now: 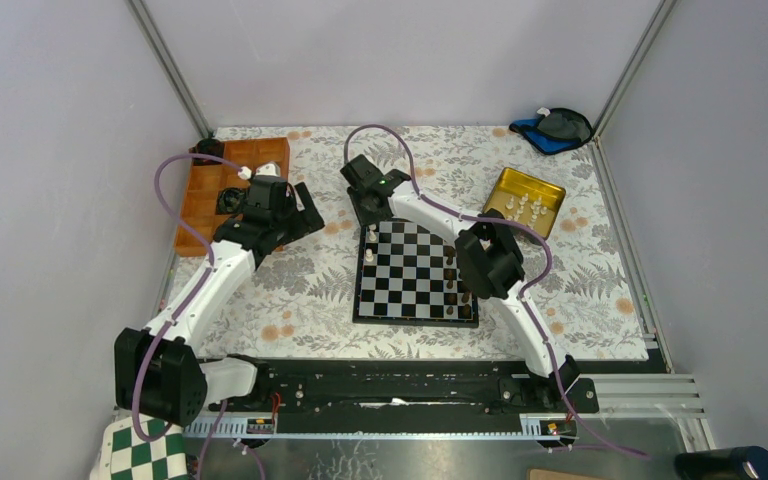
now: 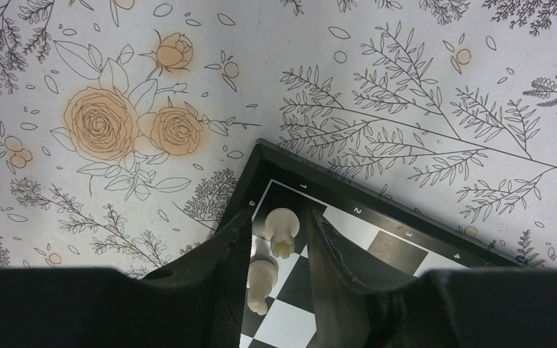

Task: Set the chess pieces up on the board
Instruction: Place the chess piece on the chessboard, then pick up the chess piece from the storage box.

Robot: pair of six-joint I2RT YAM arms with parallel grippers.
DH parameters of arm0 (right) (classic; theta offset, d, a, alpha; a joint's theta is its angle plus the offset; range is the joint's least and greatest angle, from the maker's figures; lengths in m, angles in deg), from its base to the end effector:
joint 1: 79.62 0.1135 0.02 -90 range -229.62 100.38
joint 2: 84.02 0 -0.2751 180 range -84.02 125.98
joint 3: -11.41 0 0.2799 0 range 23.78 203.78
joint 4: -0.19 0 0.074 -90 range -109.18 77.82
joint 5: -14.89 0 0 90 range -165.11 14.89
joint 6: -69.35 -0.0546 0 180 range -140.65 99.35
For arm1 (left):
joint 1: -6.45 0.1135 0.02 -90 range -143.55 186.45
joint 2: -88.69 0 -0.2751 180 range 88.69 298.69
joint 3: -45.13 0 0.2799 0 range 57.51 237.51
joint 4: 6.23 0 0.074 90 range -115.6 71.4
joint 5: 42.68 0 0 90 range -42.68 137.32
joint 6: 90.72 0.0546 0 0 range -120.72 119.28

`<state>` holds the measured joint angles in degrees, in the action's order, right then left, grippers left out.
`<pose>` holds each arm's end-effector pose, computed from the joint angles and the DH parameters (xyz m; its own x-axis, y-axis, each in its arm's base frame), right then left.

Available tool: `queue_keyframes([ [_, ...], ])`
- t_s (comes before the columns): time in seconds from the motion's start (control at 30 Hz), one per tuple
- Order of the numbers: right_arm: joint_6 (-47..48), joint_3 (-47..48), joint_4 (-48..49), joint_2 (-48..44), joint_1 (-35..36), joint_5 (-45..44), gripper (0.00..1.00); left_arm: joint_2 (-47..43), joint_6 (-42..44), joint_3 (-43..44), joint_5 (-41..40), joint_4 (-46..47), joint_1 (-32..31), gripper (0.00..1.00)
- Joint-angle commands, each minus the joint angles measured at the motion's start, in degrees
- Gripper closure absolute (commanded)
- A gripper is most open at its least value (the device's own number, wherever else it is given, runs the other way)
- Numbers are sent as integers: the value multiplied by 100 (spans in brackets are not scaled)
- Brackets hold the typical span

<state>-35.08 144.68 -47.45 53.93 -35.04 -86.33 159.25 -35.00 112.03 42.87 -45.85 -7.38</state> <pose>0.4214 0.4004 0.1740 -0.6964 -0.3431 -0.6303 -0.4443 0.8959 0.0032 0.2936 -0.0679 0.2670 -0.6534 -0.4175 -0.6315 -0.2233 0.9034 -0.3661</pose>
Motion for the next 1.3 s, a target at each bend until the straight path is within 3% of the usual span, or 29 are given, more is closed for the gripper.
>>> queue_keyframes([
  [0.0, 125, 286, 86, -368, -15, -61, 59, 19, 129, 237, -131, 48, 18, 9],
  [0.27, 40, -115, 411, -1313, -496, -509, 52, 189, 101, 461, -242, 80, 11, 8],
  [0.5, -107, -1136, 684, -2374, -1705, -786, 39, 555, 27, 674, -224, 220, 12, 7],
  [0.73, -206, -2116, 706, -3025, -2885, -831, 34, 991, -36, 892, -188, 380, 3, 1],
  [0.97, -463, -2775, 784, -3034, -3672, -658, 30, 1408, -50, 1164, -153, 446, -14, 1],
  [1.27, -623, -2835, 749, -2587, -3869, -432, 34, 1743, 35, 1408, -127, 434, -33, 1],
])
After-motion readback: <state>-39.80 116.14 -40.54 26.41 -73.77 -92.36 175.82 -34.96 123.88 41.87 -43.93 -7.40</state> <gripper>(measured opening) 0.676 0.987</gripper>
